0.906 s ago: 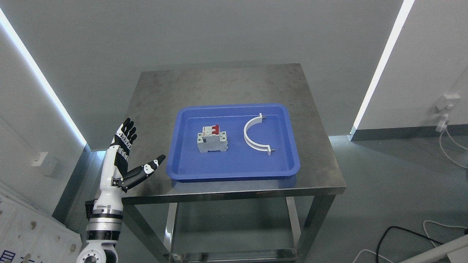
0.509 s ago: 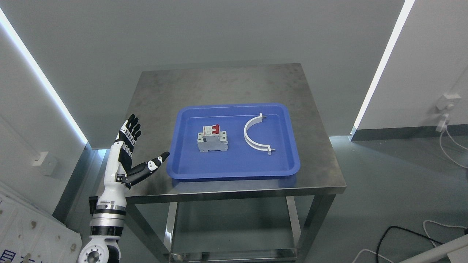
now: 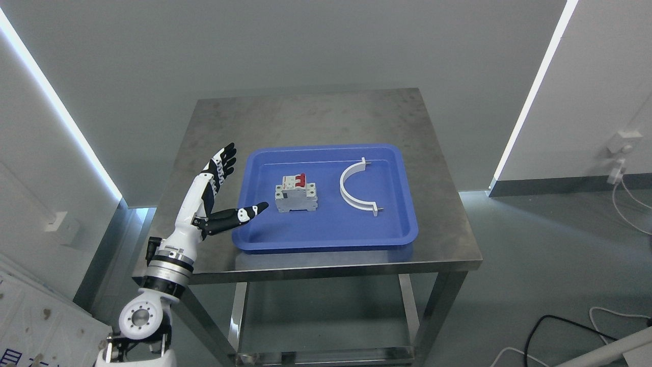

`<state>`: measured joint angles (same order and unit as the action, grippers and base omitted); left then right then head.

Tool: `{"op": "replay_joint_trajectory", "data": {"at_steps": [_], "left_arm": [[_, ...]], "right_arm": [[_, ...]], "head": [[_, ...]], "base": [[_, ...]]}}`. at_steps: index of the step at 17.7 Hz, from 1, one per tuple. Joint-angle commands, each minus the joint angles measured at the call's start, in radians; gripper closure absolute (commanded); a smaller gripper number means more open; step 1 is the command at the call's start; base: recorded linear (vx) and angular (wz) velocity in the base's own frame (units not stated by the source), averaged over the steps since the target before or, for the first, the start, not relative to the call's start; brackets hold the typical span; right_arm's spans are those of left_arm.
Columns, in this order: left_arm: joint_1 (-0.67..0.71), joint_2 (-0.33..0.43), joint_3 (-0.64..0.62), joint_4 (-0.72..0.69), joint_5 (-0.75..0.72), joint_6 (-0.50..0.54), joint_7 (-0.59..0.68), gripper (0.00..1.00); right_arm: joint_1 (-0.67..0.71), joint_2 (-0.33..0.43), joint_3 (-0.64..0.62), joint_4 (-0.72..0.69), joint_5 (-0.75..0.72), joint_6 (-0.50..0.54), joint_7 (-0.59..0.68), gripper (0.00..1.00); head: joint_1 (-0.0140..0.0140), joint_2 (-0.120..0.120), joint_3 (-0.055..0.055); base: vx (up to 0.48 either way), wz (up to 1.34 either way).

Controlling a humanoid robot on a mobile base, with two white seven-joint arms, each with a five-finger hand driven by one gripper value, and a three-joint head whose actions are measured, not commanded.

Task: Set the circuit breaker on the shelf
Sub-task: 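Close the left hand around the grey circuit breaker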

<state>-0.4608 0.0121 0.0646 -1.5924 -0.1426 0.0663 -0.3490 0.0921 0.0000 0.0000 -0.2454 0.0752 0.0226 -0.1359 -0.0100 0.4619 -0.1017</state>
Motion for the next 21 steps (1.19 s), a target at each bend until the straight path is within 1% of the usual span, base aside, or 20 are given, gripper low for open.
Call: {"op": "replay_joint_trajectory", "data": {"at_steps": [1,2,3,5,6,7,9,12,13,14,15,17,18,21], "left_arm": [[-0.147,0.094,-0.153,0.048,-0.035,0.131,-0.074,0.02],[-0.148,0.100,-0.158,0.051,-0.037,0.145,-0.131,0.04],[-0.150,0.101,-0.164,0.060,-0.058,0.147,-0.160,0.04],[-0.157,0.092,-0.166,0.095,-0.173,0.147,-0.208,0.04],[-0.168,0.088,-0.169,0.104,-0.201,0.147,-0.234,0.04],[-0.176,0.083,-0.174,0.127,-0.206,0.145,-0.237,0.04],[-0.177,0.049,-0.172,0.169,-0.225,0.145,-0.237,0.04],[-0.190,0.005,-0.164,0.230,-0.336,0.145,-0.237,0.05],[-0.191,0.005,-0.163,0.238,-0.357,0.145,-0.237,0.07],[-0.193,0.005,-0.163,0.239,-0.367,0.145,-0.237,0.09],[-0.191,0.005,-0.158,0.239,-0.367,0.145,-0.237,0.14],[-0.191,0.005,-0.152,0.241,-0.368,0.144,-0.237,0.20],[-0.193,0.005,-0.149,0.255,-0.368,0.136,-0.237,0.26],[-0.196,0.005,-0.140,0.288,-0.377,0.093,-0.219,0.30]], "right_arm": [[0.000,-0.017,0.020,0.000,0.000,0.056,-0.001,0.00],[0.000,-0.017,0.020,0.000,0.000,0.056,-0.001,0.00],[0.000,-0.017,0.020,0.000,0.000,0.056,-0.001,0.00],[0.000,-0.017,0.020,0.001,0.000,0.056,-0.001,0.00],[0.000,-0.017,0.020,0.000,0.000,0.056,-0.001,0.00],[0.000,-0.017,0.020,0.000,0.000,0.056,-0.001,0.00],[0.000,-0.017,0.020,0.000,0.000,0.056,-0.001,0.00],[0.000,-0.017,0.020,0.000,0.000,0.056,-0.001,0.00],[0.000,-0.017,0.020,0.000,0.000,0.056,-0.001,0.00],[0.000,-0.017,0.020,0.000,0.000,0.056,-0.001,0.00],[0.000,-0.017,0.020,0.000,0.000,0.056,-0.001,0.00],[0.000,-0.017,0.020,0.000,0.000,0.056,-0.001,0.00],[0.000,-0.017,0.020,0.000,0.000,0.056,-0.001,0.00],[0.000,-0.017,0.020,0.000,0.000,0.056,-0.001,0.00]], "head": [[0.0000,0.000,0.000],[0.0000,0.000,0.000],[0.0000,0.000,0.000],[0.0000,0.000,0.000],[0.0000,0.000,0.000],[0.0000,0.000,0.000],[0.0000,0.000,0.000],[0.0000,0.000,0.000],[0.0000,0.000,0.000],[0.0000,0.000,0.000],[0.0000,0.000,0.000],[0.0000,0.000,0.000],[0.0000,0.000,0.000],[0.0000,0.000,0.000]], "base": [[0.000,0.00],[0.000,0.00],[0.000,0.00],[0.000,0.00],[0.000,0.00],[0.000,0.00],[0.000,0.00],[0.000,0.00],[0.000,0.00],[0.000,0.00],[0.000,0.00],[0.000,0.00],[0.000,0.00],[0.000,0.00]]}}
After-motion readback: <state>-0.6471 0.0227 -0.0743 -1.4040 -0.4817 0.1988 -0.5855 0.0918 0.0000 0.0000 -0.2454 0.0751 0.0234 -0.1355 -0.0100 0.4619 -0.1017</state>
